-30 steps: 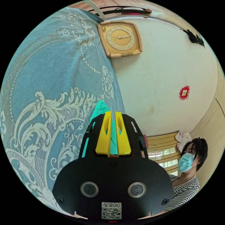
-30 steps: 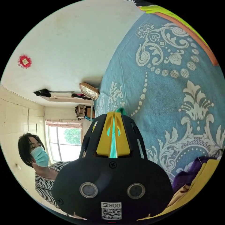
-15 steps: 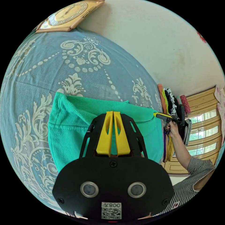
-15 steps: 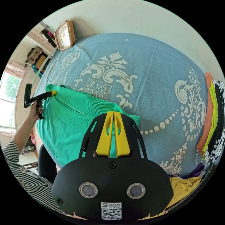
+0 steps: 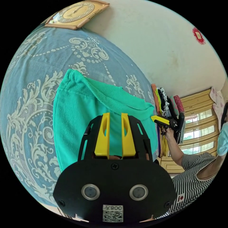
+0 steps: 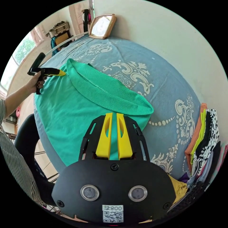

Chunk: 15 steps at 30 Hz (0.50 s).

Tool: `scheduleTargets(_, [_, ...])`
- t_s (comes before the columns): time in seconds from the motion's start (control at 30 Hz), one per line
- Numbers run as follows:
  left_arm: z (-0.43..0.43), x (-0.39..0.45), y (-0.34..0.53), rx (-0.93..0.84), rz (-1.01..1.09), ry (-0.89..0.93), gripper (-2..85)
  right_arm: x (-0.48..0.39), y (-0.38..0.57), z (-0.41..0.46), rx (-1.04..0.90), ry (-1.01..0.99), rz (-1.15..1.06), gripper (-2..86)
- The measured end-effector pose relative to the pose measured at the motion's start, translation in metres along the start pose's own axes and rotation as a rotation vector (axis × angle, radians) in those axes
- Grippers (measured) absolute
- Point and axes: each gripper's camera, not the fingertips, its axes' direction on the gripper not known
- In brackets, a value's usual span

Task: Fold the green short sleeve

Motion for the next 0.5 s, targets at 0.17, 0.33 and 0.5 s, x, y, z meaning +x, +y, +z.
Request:
scheduleTargets(0.17, [0.01, -0.008, -0.012, 0.026, -0.066, 0.075, 6.0, -0.037, -0.024, -0.035, 0.009, 0.143, -0.116, 5.2])
scheduleTargets(0.33, [0.015, -0.016, -0.016, 0.039, -0.118, 0.104, 2.4, -0.068, -0.041, -0.05, -0.03, 0.247, -0.242, 5.8])
scheduleTargets(0.5, [0.017, -0.017, -0.019, 0.036, -0.118, 0.11, 0.8, -0.087, -0.046, -0.071, -0.03, 0.337, -0.33, 6.1])
